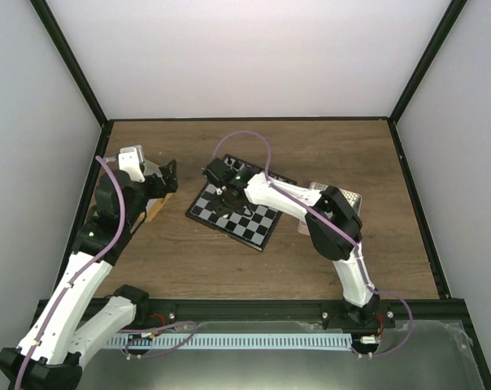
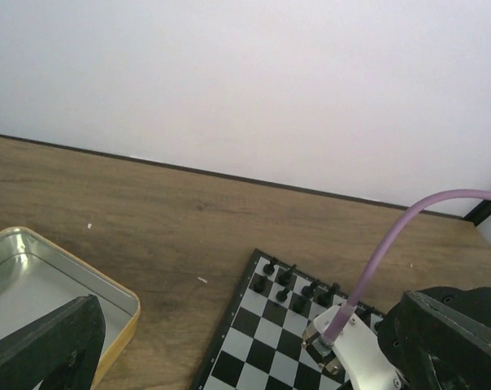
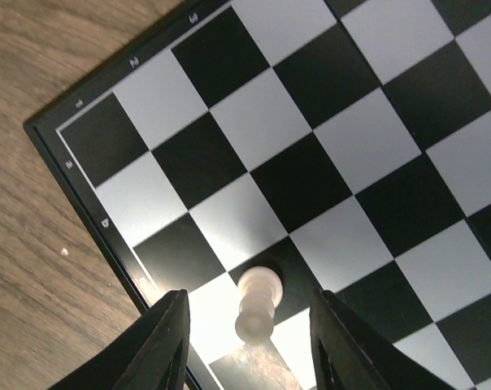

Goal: Set up the chess pieces on the board
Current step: Place the chess piece on the chessboard.

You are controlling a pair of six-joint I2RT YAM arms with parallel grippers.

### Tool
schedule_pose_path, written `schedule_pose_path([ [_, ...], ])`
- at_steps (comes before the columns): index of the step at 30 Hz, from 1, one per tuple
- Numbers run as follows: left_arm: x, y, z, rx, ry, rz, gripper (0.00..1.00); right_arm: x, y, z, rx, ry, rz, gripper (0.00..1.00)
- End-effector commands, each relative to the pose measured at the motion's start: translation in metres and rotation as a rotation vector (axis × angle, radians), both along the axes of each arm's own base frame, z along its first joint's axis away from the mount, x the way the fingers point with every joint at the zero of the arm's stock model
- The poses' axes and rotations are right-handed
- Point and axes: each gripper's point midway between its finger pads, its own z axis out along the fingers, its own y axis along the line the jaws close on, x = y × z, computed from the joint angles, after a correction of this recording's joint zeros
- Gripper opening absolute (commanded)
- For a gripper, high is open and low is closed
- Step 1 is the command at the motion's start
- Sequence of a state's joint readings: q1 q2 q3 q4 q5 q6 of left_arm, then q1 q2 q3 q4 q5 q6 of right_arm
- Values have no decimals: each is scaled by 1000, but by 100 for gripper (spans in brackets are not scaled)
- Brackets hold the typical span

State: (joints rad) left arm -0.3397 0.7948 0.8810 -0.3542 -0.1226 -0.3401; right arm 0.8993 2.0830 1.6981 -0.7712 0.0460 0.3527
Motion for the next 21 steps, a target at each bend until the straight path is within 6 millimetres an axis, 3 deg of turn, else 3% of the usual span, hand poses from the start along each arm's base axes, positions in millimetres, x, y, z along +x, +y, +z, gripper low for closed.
schedule_pose_path([
  [1, 1, 6, 17, -20, -64, 32, 100, 5, 11, 20, 77, -53, -17, 42],
  [13, 6, 12, 1, 3, -33, 69, 100, 5, 9, 5, 49, -41, -19, 31],
  [21, 6, 13, -2, 4, -26, 70, 100, 5, 4, -4, 17, -33, -30, 30],
])
